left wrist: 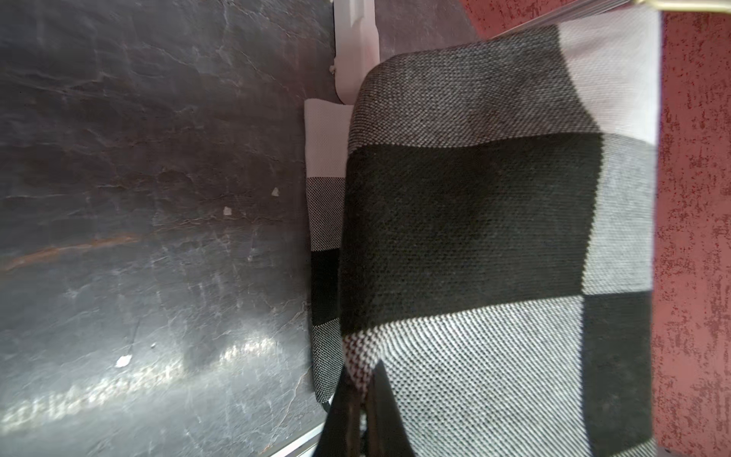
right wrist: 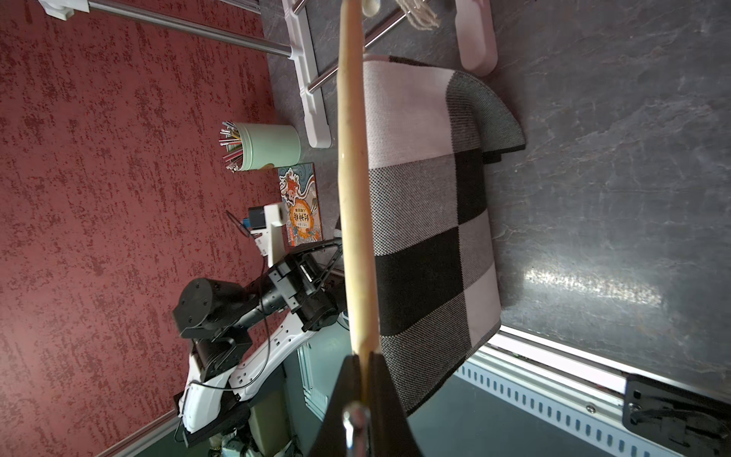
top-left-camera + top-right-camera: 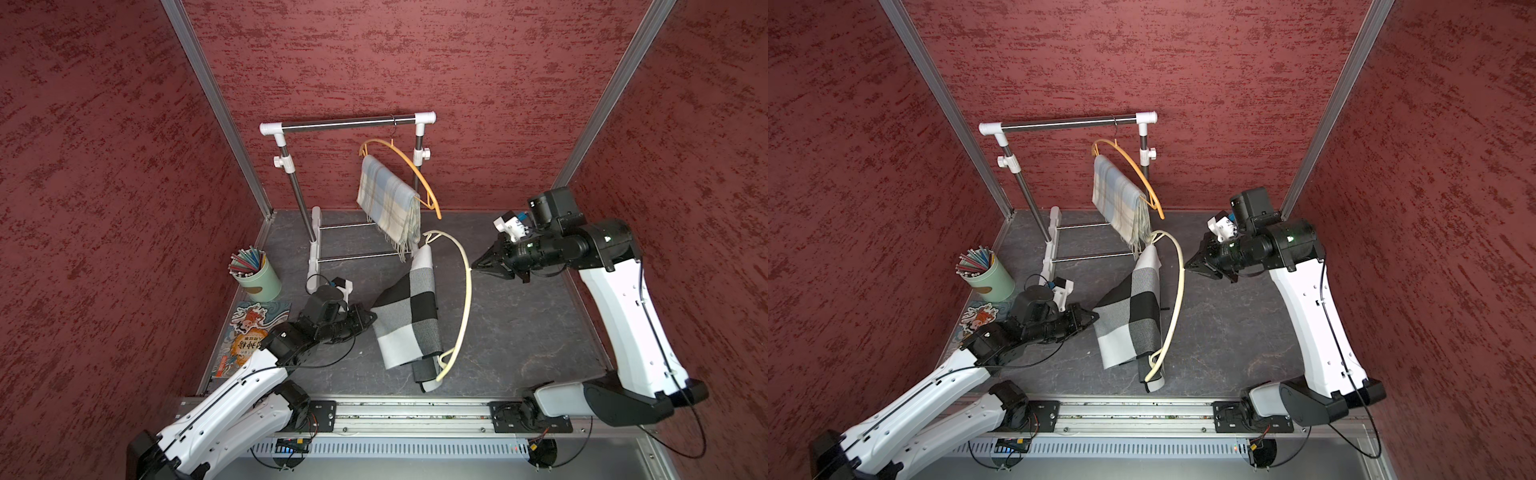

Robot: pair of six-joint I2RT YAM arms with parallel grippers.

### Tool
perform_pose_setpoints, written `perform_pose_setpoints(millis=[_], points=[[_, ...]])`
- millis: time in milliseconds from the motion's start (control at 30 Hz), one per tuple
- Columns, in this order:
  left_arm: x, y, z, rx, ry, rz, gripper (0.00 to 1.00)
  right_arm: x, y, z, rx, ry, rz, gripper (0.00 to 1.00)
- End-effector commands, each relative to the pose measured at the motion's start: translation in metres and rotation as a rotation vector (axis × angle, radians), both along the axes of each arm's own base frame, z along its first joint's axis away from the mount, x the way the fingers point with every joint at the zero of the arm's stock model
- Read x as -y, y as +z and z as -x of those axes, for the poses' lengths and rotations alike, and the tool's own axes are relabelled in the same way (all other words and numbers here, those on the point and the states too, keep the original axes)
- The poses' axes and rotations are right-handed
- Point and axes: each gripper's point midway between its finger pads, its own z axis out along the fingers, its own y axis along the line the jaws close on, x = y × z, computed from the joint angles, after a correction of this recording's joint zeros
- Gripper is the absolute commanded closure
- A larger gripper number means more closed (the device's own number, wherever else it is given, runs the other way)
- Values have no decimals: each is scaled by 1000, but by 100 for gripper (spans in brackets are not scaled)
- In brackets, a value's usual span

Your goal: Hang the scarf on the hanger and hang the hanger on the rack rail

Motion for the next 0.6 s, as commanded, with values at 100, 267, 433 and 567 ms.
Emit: perform_pose_setpoints(millis=[100, 267, 433, 567], points=[[18, -37, -15, -36, 31, 74, 100, -1, 33, 4, 59, 57, 0, 100], [34, -44, -16, -35, 1, 78, 100, -5, 36, 1, 56, 73, -8, 100], [40, -72, -27, -51, -11, 15, 100, -7, 39, 3, 49, 94, -17, 100], [52, -97, -28, -98, -36, 36, 100, -7, 44, 5, 53, 103, -23, 100]])
